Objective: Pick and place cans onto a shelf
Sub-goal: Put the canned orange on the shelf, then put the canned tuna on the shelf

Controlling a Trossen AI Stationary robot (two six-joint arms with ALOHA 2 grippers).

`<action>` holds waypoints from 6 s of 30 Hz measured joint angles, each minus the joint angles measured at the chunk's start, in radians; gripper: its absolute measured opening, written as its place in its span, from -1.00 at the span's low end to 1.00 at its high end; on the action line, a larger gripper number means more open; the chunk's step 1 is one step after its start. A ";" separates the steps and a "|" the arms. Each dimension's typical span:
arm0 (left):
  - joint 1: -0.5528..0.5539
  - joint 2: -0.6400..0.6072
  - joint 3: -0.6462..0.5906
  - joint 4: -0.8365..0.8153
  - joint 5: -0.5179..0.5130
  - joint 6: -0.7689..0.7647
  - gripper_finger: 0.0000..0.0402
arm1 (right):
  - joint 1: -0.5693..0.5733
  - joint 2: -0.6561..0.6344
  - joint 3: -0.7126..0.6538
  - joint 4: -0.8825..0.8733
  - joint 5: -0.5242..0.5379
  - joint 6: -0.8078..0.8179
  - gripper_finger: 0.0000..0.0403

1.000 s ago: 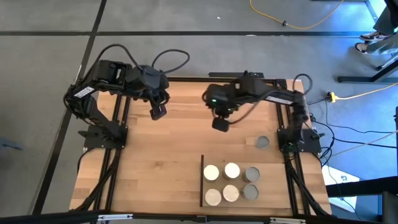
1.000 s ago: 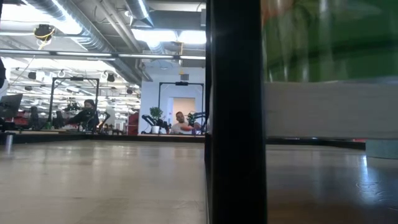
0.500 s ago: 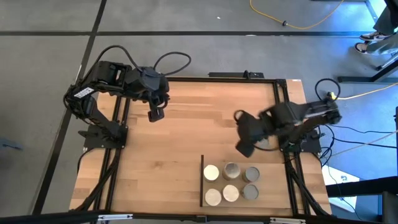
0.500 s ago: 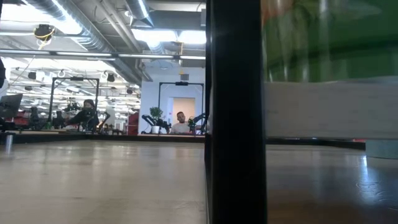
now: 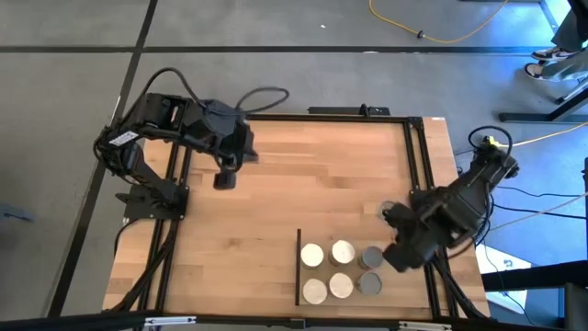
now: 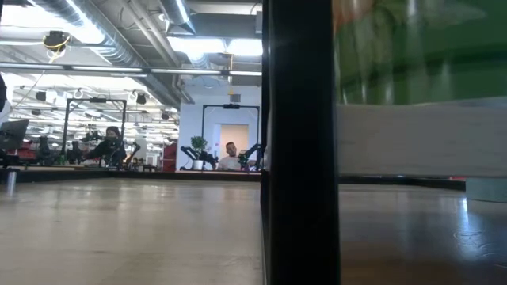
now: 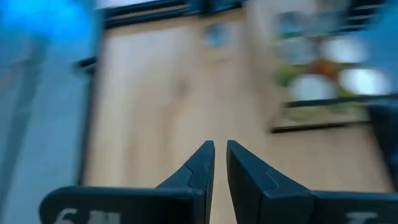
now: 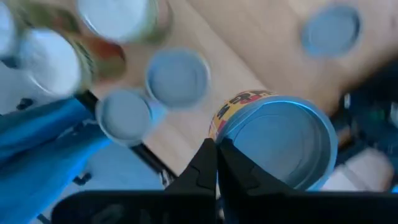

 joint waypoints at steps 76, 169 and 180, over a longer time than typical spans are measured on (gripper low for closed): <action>0.000 0.001 0.000 0.110 0.246 0.011 -0.82 | 0.148 0.097 -0.048 0.001 0.049 0.354 -0.74; 0.069 0.129 0.000 0.010 0.054 -0.042 -0.82 | -0.885 -0.252 -0.938 0.484 -0.297 -0.932 -0.98; 0.046 0.129 0.000 -0.004 0.176 0.038 -0.82 | -0.728 -0.253 -0.663 0.219 -0.223 -0.847 -0.99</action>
